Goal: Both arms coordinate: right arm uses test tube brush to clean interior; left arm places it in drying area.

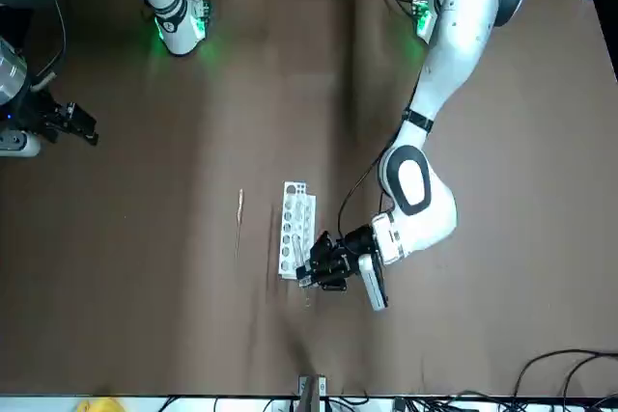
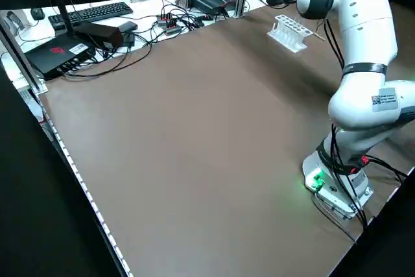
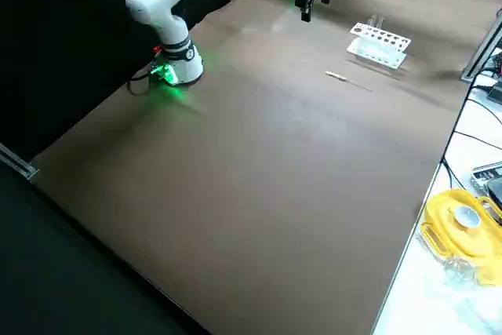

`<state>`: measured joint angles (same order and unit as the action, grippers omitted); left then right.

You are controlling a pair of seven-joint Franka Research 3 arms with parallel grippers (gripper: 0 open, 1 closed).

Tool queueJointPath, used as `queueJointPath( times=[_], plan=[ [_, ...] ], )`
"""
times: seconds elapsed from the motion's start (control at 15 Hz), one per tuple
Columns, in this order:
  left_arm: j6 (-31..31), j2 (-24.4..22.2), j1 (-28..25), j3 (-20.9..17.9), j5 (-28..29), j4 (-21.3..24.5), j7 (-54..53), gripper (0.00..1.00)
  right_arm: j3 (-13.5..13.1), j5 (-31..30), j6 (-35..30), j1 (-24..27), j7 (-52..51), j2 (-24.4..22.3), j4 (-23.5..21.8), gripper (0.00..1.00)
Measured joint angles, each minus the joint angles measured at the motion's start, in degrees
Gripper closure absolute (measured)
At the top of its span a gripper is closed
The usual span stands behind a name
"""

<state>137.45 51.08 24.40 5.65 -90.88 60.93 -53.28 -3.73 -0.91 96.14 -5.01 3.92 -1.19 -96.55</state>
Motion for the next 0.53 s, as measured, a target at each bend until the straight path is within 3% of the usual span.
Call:
queueJointPath(
  times=[0.53],
  plan=[
    [-5.9,-0.4,-1.6,0.0,6.2,0.7,29.0,0.77,0.0,0.0,-0.1,0.0,0.0,0.0,0.0,0.0]
  ],
)
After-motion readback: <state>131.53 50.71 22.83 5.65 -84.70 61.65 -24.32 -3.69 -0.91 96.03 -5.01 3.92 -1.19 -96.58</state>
